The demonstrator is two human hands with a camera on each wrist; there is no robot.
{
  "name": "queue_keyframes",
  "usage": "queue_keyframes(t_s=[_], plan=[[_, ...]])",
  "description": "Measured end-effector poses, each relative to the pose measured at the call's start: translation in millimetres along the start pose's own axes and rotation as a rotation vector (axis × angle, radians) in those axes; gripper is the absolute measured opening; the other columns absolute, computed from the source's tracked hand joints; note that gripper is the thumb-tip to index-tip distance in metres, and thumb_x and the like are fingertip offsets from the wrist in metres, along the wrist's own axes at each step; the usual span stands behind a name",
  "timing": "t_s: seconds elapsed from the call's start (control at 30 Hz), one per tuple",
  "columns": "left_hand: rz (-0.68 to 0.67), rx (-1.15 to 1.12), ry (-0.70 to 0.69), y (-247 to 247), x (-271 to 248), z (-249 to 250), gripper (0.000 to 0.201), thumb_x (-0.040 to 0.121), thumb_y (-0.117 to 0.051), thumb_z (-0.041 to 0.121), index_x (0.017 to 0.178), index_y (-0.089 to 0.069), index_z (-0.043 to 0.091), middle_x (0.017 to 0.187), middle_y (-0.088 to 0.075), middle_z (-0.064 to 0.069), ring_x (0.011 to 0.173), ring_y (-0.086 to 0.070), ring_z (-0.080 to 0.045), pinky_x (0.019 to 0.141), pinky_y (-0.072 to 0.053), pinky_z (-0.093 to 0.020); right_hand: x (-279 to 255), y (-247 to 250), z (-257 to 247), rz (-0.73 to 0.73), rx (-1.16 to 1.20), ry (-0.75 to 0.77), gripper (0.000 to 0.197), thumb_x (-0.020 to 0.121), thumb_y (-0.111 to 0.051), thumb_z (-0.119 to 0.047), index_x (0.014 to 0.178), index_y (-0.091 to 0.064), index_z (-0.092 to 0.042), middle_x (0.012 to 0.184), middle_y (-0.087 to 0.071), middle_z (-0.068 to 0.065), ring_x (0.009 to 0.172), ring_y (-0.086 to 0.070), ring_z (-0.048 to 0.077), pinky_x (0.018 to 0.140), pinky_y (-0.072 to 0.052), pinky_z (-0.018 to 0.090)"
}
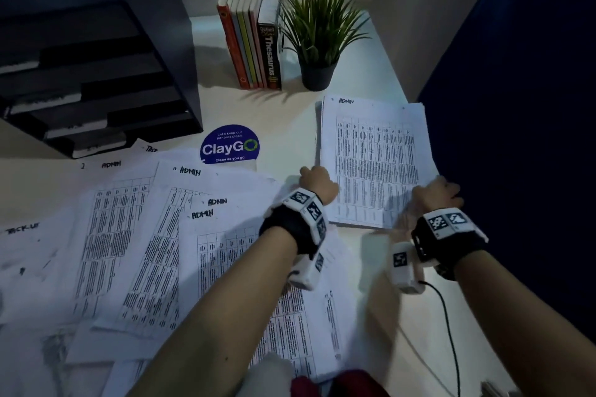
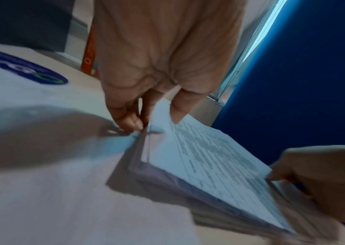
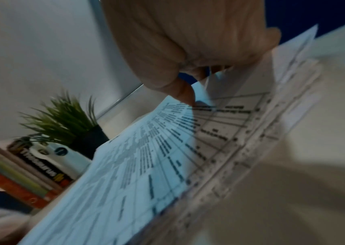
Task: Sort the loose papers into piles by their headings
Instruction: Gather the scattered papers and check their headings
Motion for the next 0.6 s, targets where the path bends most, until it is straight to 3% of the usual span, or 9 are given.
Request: queue_keyframes(t_s=[0.13,0.27,0.4,0.5,0.6], plan=[[0.03,0.013,0.023,-20,-13,1,0.029,0.091,-0.044,0.01,0.118,-0.047,-0.003,0.131,-0.037,-0.02,0.114,-0.047,-0.035,0.096,-0.043,-0.038,11,6,7,-0.036,-0.072,0.081,0.047,0.087,-0.052,-0.013,0.129,-0.036,0.004,0.136,-0.029,0.025,0.124,-0.029,0.042,0.099,-0.029,0.048],[0.105,0.115,-0.027,-22,-18,-4,0.022,0.089,-0.047,0.015,0.105,-0.055,0.0,0.13,-0.033,-0.016,0.119,-0.033,-0.033,0.1,-0.037,-0.039,3,11,4,0.054,-0.093,0.16,0.044,0.084,-0.05,-0.002,0.127,-0.039,0.004,0.134,-0.032,0.025,0.121,-0.032,0.042,0.097,-0.031,0.05],[0.197,0.048,-0.033,-4,-26,-37,0.039,0.093,-0.043,0.022,0.129,-0.043,0.007,0.145,-0.023,-0.01,0.133,-0.022,-0.029,0.106,-0.025,-0.038,-26,14,-14,0.125,-0.108,0.293,0.056,0.081,-0.056,-0.002,0.133,-0.035,-0.003,0.14,-0.027,0.02,0.125,-0.028,0.039,0.098,-0.03,0.051],[0.32,-0.062,0.11,18,-41,-91,0.054,0.093,-0.046,0.031,0.139,-0.029,0.008,0.147,-0.019,-0.012,0.136,-0.018,-0.03,0.11,-0.02,-0.039,-69,-12,-38,-0.008,-0.077,0.511,0.047,0.086,-0.056,-0.008,0.132,-0.044,-0.006,0.138,-0.034,0.019,0.125,-0.033,0.036,0.1,-0.032,0.048],[0.403,-0.188,0.316,33,-60,-156,0.076,0.089,-0.052,0.041,0.144,-0.014,0.004,0.152,-0.006,-0.016,0.14,-0.005,-0.036,0.115,-0.011,-0.046,-124,-50,-56,-0.226,-0.031,0.737,0.029,0.089,-0.052,-0.009,0.116,-0.059,-0.002,0.118,-0.057,0.019,0.103,-0.056,0.029,0.084,-0.042,0.027]])
Point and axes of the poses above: each hand's wrist, its own x-axis towards the middle knuckle, its own y-axis out of the back of the hand, z = x × y, the point moved 7 cm from there along x, towards the middle knuckle
